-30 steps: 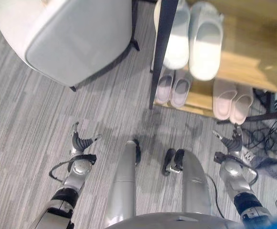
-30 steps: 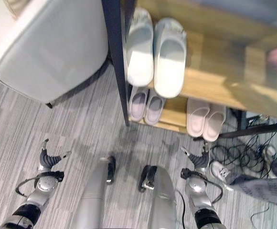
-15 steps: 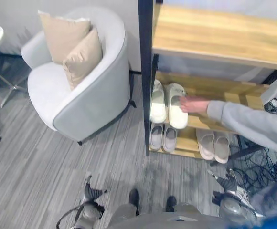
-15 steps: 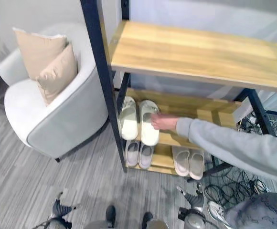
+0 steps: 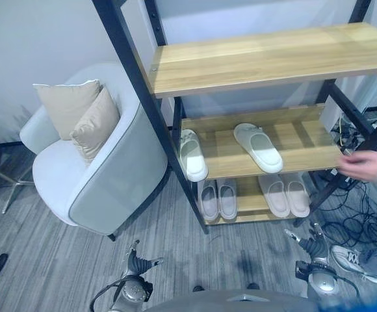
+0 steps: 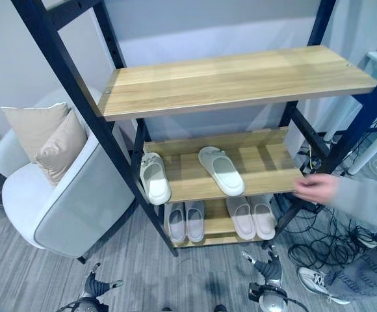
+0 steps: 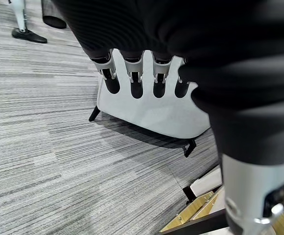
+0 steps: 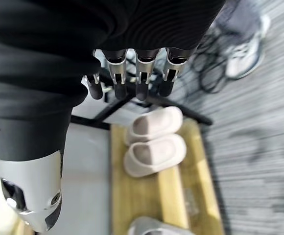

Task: Arrange the slippers neatly on the shoe rack.

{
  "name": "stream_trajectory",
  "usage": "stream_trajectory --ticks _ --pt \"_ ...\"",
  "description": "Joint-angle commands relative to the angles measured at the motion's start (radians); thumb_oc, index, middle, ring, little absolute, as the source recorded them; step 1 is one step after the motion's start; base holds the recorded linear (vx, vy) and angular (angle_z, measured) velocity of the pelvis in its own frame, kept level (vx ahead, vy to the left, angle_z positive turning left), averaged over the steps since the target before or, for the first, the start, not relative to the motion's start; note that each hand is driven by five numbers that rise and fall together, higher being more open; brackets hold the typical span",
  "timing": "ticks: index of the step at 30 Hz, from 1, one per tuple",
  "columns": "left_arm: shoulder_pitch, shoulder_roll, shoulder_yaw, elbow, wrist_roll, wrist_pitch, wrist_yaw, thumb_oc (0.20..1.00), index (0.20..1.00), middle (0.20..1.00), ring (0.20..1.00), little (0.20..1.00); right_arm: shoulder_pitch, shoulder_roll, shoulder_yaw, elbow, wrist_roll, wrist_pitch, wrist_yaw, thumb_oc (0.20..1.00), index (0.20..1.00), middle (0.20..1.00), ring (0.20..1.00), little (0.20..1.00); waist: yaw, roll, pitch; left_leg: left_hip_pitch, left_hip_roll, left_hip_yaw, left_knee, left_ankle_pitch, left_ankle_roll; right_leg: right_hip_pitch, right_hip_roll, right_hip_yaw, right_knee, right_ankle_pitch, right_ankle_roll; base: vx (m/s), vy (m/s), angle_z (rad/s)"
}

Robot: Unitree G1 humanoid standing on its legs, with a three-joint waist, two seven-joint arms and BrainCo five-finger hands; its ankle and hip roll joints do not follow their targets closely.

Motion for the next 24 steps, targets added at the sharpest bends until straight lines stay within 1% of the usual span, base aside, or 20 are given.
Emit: stream_trajectory --ticks 1,2,3,7,8,10,11,13,15,18,20,23,24 --pt "-0.036 0.034 0.023 0.029 0.048 -0.023 -0.015 1.0 1.0 1.0 1.0 1.0 -0.03 -0.002 -0.025 -0.076 -0.081 -0.058 -0.039 1.0 1.0 1.0 1.0 1.0 0.002 -0.051 0.015 0.003 -0.003 -0.021 0.012 -0.06 -0.054 0.01 -0.073 0.003 0.041 -0.023 0.095 0.03 -0.03 -0.07" --pt "-0.032 0.032 0.029 0.031 0.05 -0.025 -0.017 1.0 1.0 1.0 1.0 1.0 -0.018 -0.006 -0.022 -0.096 -0.096 -0.062 -0.038 1.0 1.0 1.0 1.0 1.0 0.002 -0.051 0.014 0.007 -0.004 -0.021 0.012 -0.063 -0.054 0.019 -0.073 0.005 0.028 -0.02 0.094 0.05 -0.045 -0.07" --pt "-0.032 0.033 0.042 0.03 0.046 -0.03 -0.02 1.0 1.0 1.0 1.0 1.0 -0.008 -0.033 -0.018 -0.159 -0.156 -0.066 -0.044 1.0 1.0 1.0 1.0 1.0 0.006 -0.052 0.015 0.007 -0.004 -0.019 0.012 -0.066 -0.056 0.027 -0.073 0.0 0.01 -0.015 0.097 0.04 -0.047 -0.02" --pt "-0.02 0.031 0.038 0.024 0.07 -0.033 -0.022 1.0 1.0 1.0 1.0 1.0 -0.029 -0.079 -0.042 -0.209 -0.234 -0.075 -0.086 1.0 1.0 1.0 1.0 1.0 0.017 -0.052 0.015 -0.002 -0.003 -0.021 0.012 -0.067 -0.054 0.018 -0.074 -0.001 0.009 -0.019 0.101 0.03 -0.039 -0.01" --pt "-0.017 0.027 0.031 0.029 0.079 -0.033 -0.024 1.0 1.0 1.0 1.0 1.0 -0.065 -0.097 -0.059 -0.206 -0.239 -0.078 -0.104 1.0 1.0 1.0 1.0 1.0 0.024 -0.05 0.014 -0.006 -0.004 -0.023 0.012 -0.066 -0.054 0.013 -0.075 0.0 0.009 -0.019 0.102 0.0 0.0 0.0" --pt "-0.016 0.025 0.027 0.032 0.08 -0.033 -0.026 1.0 1.0 1.0 1.0 1.0 -0.087 -0.112 -0.067 -0.214 -0.241 -0.08 -0.113 1.0 1.0 1.0 1.0 1.0 0.027 -0.05 0.015 -0.011 -0.004 -0.024 0.012 -0.065 -0.054 0.008 -0.075 0.0 0.009 -0.02 0.103 0.0 -0.016 0.0" --pt "-0.022 0.024 0.008 0.047 0.086 -0.037 -0.037 1.0 1.0 1.0 1.0 1.0 -0.18 -0.165 -0.068 -0.189 -0.247 -0.081 -0.13 1.0 1.0 1.0 1.0 1.0 0.04 -0.048 0.016 -0.027 -0.007 -0.028 0.012 -0.061 -0.054 -0.005 -0.077 -0.003 0.009 -0.018 0.105 -0.02 -0.038 -0.02" --pt "-0.029 0.022 -0.001 0.054 0.082 -0.036 -0.04 1.0 1.0 1.0 1.0 1.0 -0.239 -0.186 -0.065 -0.181 -0.238 -0.076 -0.138 1.0 1.0 1.0 1.0 1.0 0.047 -0.045 0.018 -0.042 -0.009 -0.032 0.012 -0.057 -0.055 -0.017 -0.079 -0.004 0.009 -0.016 0.106 -0.01 -0.026 -0.01" --pt "-0.044 0.019 -0.025 0.063 0.064 -0.04 -0.051 1.0 1.0 1.0 1.0 1.0 -0.356 -0.225 -0.076 -0.16 -0.218 -0.069 -0.172 1.0 1.0 1.0 1.0 1.0 0.067 -0.034 0.024 -0.074 -0.013 -0.045 0.012 -0.044 -0.061 -0.041 -0.082 -0.015 0.009 -0.012 0.106 0.01 -0.009 0.15" --pt "-0.049 0.02 -0.035 0.063 0.055 -0.044 -0.055 1.0 1.0 1.0 1.0 1.0 -0.402 -0.244 -0.075 -0.141 -0.204 -0.07 -0.185 1.0 1.0 1.0 1.0 1.0 0.074 -0.03 0.023 -0.09 -0.016 -0.051 0.012 -0.038 -0.063 -0.053 -0.084 -0.022 0.009 -0.011 0.105 0.01 -0.007 0.17" --pt "-0.058 0.029 -0.047 0.069 0.045 -0.047 -0.053 1.0 1.0 1.0 1.0 1.0 -0.486 -0.284 -0.062 -0.084 -0.191 -0.064 -0.199 1.0 1.0 1.0 1.0 1.0 0.087 -0.024 0.025 -0.121 -0.022 -0.058 0.012 -0.029 -0.067 -0.08 -0.087 -0.028 0.009 -0.006 0.103 0.0 0.002 0.09" --pt "-0.065 0.033 -0.05 0.073 0.039 -0.048 -0.052 1.0 1.0 1.0 1.0 1.0 -0.524 -0.3 -0.047 -0.055 -0.183 -0.06 -0.2 1.0 1.0 1.0 1.0 1.0 0.092 -0.022 0.021 -0.144 -0.023 -0.06 0.012 -0.022 -0.07 -0.102 -0.088 -0.029 0.009 -0.003 0.102 0.0 0.001 0.03" --pt "-0.071 0.039 -0.054 0.078 0.033 -0.049 -0.048 1.0 1.0 1.0 1.0 1.0 -0.568 -0.324 -0.035 -0.016 -0.182 -0.05 -0.207 1.0 1.0 1.0 1.0 1.0 0.099 -0.019 0.021 -0.169 -0.024 -0.061 0.012 -0.014 -0.073 -0.128 -0.091 -0.028 0.009 0.003 0.1 0.0 0.003 0.11"
